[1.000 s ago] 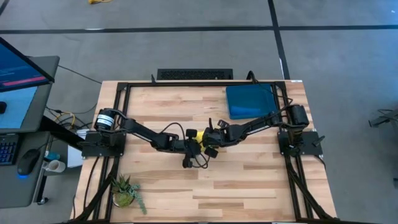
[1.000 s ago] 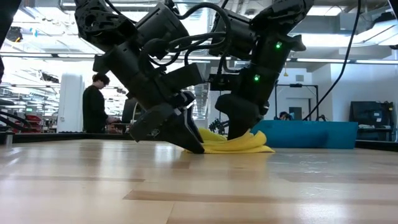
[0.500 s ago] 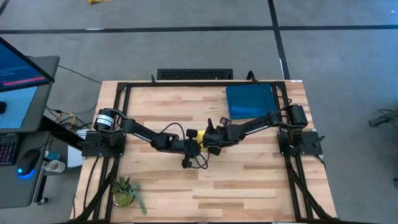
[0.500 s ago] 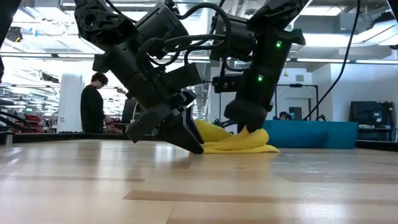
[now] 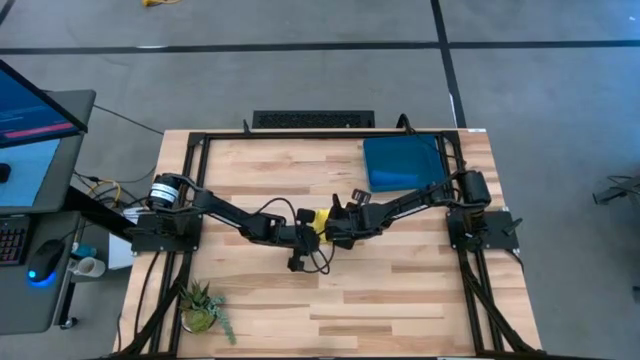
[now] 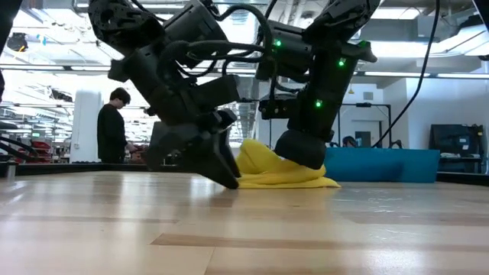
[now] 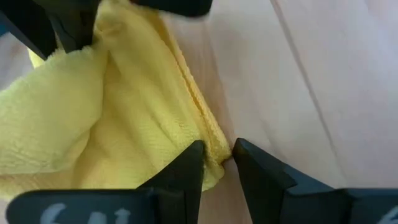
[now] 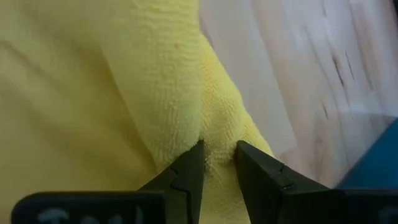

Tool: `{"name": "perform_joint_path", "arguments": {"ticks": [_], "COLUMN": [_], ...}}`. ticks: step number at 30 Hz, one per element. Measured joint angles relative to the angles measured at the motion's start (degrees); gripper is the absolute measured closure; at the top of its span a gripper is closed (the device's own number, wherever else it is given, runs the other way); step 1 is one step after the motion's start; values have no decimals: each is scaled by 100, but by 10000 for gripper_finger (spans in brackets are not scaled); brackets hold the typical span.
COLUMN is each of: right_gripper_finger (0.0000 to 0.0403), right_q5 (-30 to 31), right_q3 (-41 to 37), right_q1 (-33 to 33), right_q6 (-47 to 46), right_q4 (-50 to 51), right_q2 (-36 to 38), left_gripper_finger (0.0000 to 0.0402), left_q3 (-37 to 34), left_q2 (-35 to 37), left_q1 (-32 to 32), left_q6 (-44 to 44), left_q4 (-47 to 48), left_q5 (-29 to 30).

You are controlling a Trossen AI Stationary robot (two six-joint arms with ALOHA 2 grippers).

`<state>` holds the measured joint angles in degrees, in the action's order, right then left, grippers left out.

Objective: Roll microfiber towels into tight, uniform cylinder then place into a basket
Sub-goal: Roll the yellow microfiber cloth

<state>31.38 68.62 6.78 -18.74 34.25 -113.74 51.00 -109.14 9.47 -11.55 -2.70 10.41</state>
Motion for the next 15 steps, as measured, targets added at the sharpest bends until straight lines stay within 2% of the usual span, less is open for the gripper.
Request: {"name": "perform_joint_path", "arguments": {"ticks": [8, 15], "right_gripper_finger": [285, 285], "right_q5": [-91, -131], "right_q3": [1, 0], "right_q1": [29, 27], "right_q6": [76, -2], "right_q4": [-272, -360], "right_q2": [3, 3], "left_gripper_finger": [311, 311], "left_q3": [-30, -37], "left_q2": [381, 404], "left_q1": [252, 438], "left_q6": [2, -14], "left_q4": [705, 831], "left_q5": [91, 378]}}
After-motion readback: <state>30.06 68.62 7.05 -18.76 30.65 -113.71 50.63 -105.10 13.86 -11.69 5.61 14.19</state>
